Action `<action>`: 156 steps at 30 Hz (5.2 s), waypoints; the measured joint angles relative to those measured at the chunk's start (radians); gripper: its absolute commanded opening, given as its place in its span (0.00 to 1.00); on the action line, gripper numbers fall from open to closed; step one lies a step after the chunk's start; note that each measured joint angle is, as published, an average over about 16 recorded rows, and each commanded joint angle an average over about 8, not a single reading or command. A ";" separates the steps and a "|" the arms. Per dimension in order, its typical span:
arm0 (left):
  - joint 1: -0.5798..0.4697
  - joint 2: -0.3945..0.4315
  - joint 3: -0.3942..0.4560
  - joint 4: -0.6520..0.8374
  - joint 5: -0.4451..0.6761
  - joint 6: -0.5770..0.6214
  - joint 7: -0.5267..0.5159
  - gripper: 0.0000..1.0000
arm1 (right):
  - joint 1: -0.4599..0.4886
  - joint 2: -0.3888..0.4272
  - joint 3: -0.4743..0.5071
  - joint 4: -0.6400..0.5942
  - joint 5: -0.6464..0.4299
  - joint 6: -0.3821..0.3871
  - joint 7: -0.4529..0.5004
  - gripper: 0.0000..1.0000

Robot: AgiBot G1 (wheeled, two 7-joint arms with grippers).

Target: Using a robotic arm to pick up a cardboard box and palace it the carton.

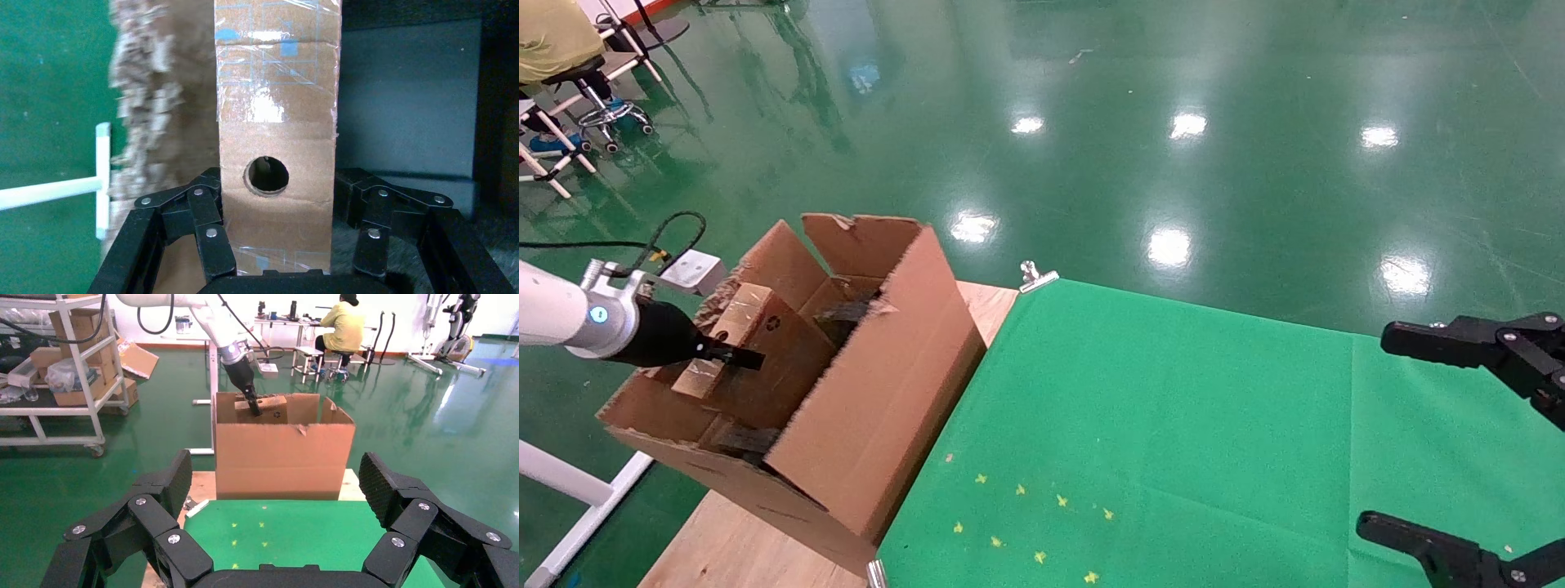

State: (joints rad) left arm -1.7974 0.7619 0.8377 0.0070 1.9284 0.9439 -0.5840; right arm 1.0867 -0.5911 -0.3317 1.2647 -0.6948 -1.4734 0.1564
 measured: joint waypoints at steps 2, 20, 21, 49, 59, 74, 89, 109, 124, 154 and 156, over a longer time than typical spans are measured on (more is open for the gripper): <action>0.016 0.004 -0.006 0.001 -0.008 -0.018 -0.002 0.00 | 0.000 0.000 0.000 0.000 0.000 0.000 0.000 1.00; 0.127 0.020 -0.059 0.003 -0.084 -0.080 -0.003 0.00 | 0.000 0.000 0.000 0.000 0.000 0.000 0.000 1.00; 0.133 0.021 -0.061 0.003 -0.087 -0.083 -0.002 0.00 | 0.000 0.000 0.000 0.000 0.000 0.000 0.000 1.00; 0.242 0.067 -0.085 0.000 -0.122 -0.158 -0.005 1.00 | 0.000 0.000 -0.001 0.000 0.001 0.001 0.000 1.00; 0.233 0.065 -0.084 -0.002 -0.120 -0.152 -0.006 1.00 | 0.000 0.000 -0.001 0.000 0.001 0.001 0.000 1.00; 0.185 0.052 -0.083 -0.026 -0.117 -0.130 -0.001 1.00 | 0.000 0.000 -0.001 -0.001 0.001 0.001 -0.001 1.00; 0.066 -0.006 -0.108 -0.132 -0.155 -0.037 -0.013 1.00 | 0.000 0.000 -0.001 -0.001 0.001 0.001 -0.001 1.00; 0.030 -0.125 -0.317 -0.378 -0.555 0.464 -0.150 1.00 | 0.000 0.001 -0.001 -0.001 0.001 0.001 -0.001 1.00; 0.115 -0.131 -0.357 -0.485 -0.655 0.508 -0.104 1.00 | 0.000 0.001 -0.001 -0.001 0.002 0.001 -0.001 1.00; 0.452 -0.142 -0.469 -0.932 -0.956 0.532 0.174 1.00 | 0.000 0.001 -0.002 -0.001 0.002 0.001 -0.001 1.00; 0.475 -0.143 -0.476 -0.962 -0.976 0.534 0.192 1.00 | 0.000 0.001 -0.002 -0.001 0.002 0.001 -0.001 1.00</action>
State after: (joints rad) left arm -1.3225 0.6194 0.3615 -0.9555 0.9520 1.4777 -0.3915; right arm 1.0870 -0.5902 -0.3336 1.2635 -0.6929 -1.4722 0.1550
